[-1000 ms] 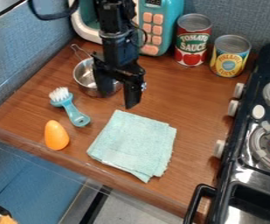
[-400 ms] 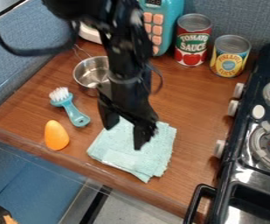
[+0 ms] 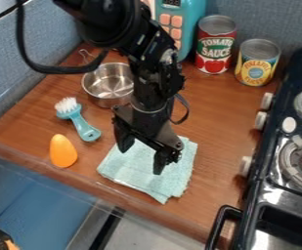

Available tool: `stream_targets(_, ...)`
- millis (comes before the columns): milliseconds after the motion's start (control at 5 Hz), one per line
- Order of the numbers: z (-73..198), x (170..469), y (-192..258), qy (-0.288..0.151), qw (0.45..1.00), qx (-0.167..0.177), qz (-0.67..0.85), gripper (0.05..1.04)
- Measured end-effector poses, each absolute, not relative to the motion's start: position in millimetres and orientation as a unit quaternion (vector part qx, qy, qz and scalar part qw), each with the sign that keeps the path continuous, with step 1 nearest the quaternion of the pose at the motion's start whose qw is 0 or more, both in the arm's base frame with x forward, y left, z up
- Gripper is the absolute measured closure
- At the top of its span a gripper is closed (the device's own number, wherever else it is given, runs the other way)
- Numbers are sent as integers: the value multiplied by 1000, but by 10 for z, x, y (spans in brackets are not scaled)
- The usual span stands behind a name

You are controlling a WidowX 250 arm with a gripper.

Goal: Moved the towel to the top of the table

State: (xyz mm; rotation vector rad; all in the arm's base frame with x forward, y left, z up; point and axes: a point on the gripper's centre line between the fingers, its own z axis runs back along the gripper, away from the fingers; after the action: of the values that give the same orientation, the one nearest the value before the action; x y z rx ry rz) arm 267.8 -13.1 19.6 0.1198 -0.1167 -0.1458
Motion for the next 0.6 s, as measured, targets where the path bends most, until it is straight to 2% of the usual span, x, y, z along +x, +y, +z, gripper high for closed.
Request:
stream_targets(200, 8, 2758, -30, -35, 996, 60, -57, 83)
stream_targets(600, -65, 3033, -127, -22, 997, 39, -62, 83)
